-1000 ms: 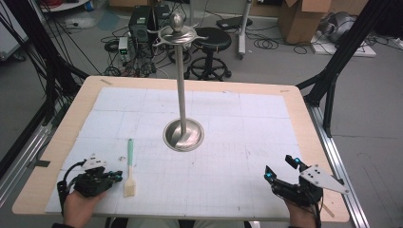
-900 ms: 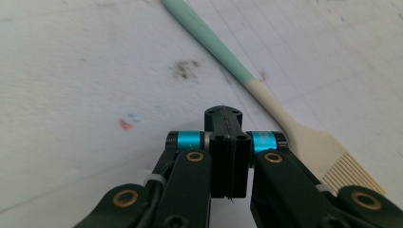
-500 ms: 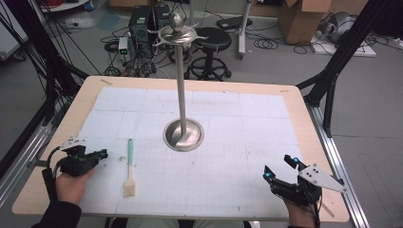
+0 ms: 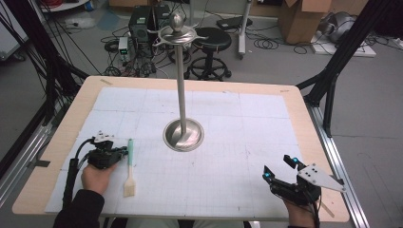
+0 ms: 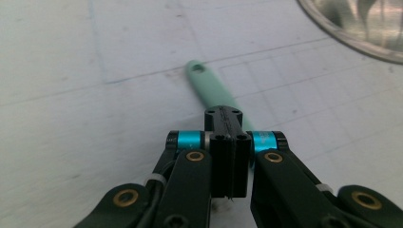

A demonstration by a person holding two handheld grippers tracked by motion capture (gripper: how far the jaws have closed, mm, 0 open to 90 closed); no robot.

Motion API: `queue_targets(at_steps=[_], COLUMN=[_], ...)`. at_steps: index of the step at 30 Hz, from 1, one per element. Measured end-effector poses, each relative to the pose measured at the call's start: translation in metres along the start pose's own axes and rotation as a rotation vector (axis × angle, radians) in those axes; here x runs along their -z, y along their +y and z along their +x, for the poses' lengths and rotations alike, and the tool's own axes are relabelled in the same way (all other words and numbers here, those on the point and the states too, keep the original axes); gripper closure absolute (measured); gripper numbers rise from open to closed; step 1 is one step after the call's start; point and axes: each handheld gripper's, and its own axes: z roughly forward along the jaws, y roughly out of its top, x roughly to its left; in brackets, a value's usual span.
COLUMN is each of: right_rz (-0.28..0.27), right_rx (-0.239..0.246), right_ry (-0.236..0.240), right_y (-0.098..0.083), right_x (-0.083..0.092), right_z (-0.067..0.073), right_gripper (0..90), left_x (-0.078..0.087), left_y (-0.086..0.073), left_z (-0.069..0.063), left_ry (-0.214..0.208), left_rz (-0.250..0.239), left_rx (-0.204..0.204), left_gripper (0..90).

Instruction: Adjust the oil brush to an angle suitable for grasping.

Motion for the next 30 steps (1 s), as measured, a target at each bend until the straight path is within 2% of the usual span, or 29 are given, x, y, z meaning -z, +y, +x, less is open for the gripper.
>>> queue_targets(at_steps=[1, 5, 7, 11, 16, 20, 22, 23, 24, 25, 26, 30], right_rz=[0.0, 0.0, -0.001, -0.002, 0.0, 0.0, -0.002, -0.002, -0.002, -0.003, -0.003, -0.01], right_rx=[0.0, 0.0, -0.001, -0.001, 0.0, 0.002, -0.002, -0.003, -0.003, -0.004, -0.004, 0.001], right_ry=[0.0, 0.001, 0.001, 0.001, -0.001, -0.001, -0.002, -0.002, -0.002, -0.002, -0.002, 0.0], right_y=[0.0, 0.0, 0.0, 0.0, 0.0, 0.0, 0.0, 0.0, 0.0, 0.0, 0.0, 0.0], right_x=[0.0, 0.0, 0.0, 0.0, 0.0, 0.0, 0.001, 0.001, 0.001, 0.001, 0.001, 0.001], right_z=[0.0, 0.0, 0.0, -0.001, 0.0, -0.001, -0.001, -0.001, -0.001, -0.001, -0.001, 0.0], right_gripper=[19.2, 19.2, 19.2, 19.2, 19.3, 19.2, 19.3, 19.3, 19.3, 19.2, 19.2, 19.3], left_x=[0.0, -0.009, -0.012, -0.016, -0.015, -0.014, -0.004, -0.004, 0.001, 0.013, 0.013, 0.036], left_y=[0.0, 0.006, 0.007, 0.011, 0.016, 0.015, 0.014, 0.014, 0.014, 0.012, 0.012, 0.004], left_z=[0.0, -0.018, -0.025, -0.043, -0.057, -0.058, -0.054, -0.054, -0.051, -0.044, -0.044, -0.032], left_ry=[0.0, -0.045, -0.059, -0.109, -0.147, -0.145, -0.149, -0.149, -0.149, -0.155, -0.155, -0.169], left_rz=[0.0, 0.007, 0.004, 0.026, 0.026, 0.019, -0.032, -0.032, -0.053, -0.097, -0.097, -0.187], left_rx=[0.0, -0.032, -0.035, -0.094, -0.138, -0.157, -0.146, -0.146, -0.136, -0.127, -0.127, -0.097], left_gripper=[89.6, 89.6, 89.6, 89.6, 89.6, 89.6, 89.6, 89.6, 89.6, 89.6, 89.5, 88.7])
